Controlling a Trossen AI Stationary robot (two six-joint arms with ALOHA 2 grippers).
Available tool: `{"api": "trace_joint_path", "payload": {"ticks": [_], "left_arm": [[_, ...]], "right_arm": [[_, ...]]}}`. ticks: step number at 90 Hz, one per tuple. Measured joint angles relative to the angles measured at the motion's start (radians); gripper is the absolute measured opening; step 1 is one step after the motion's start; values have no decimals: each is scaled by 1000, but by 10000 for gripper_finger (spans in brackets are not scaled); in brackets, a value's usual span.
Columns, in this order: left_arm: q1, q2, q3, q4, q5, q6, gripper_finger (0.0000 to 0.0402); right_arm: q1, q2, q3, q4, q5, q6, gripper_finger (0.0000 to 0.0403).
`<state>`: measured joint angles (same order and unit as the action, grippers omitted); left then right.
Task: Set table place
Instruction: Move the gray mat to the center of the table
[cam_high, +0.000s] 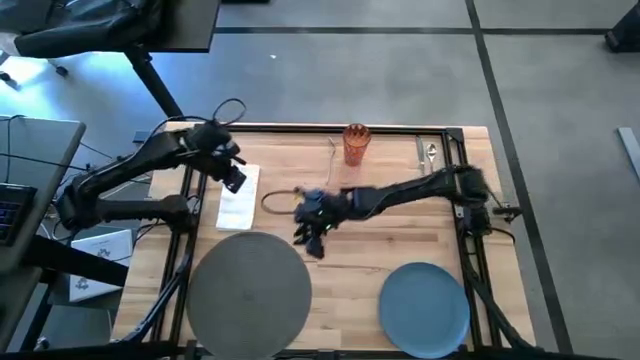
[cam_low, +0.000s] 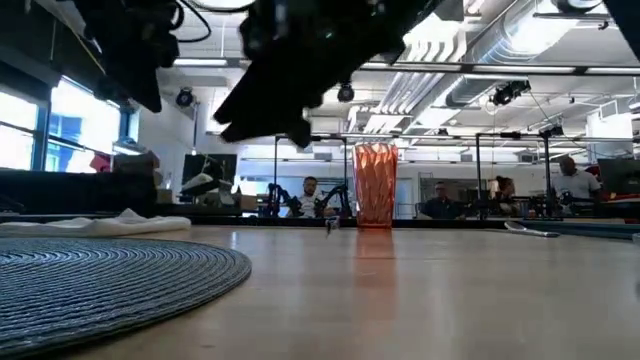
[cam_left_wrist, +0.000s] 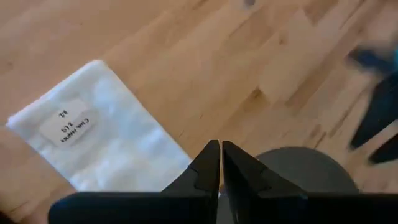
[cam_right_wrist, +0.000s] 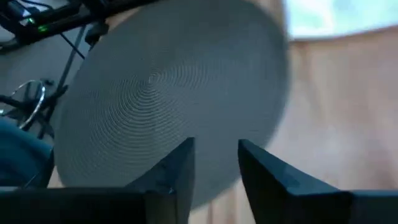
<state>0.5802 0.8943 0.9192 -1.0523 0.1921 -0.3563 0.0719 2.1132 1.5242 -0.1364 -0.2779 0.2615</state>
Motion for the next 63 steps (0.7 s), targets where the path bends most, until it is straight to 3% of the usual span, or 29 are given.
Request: {"api": "trace_joint_path", "payload": {"ticks": [17, 28, 47, 63], "left_arm": [[-1, -33, 0, 1, 0, -1, 5], [-1, -33, 0, 1, 5, -1, 5], [-1, -33, 0, 2, 6, 0, 5], [-1, -34, 2, 2, 6, 0, 5]], "right_arm": [[44, 196, 165, 4, -30, 0, 10], [56, 274, 253, -7, -72, 25, 6], [27, 289, 244, -157, -33, 100, 0], [6, 242, 235, -423, 20, 131, 0]]}}
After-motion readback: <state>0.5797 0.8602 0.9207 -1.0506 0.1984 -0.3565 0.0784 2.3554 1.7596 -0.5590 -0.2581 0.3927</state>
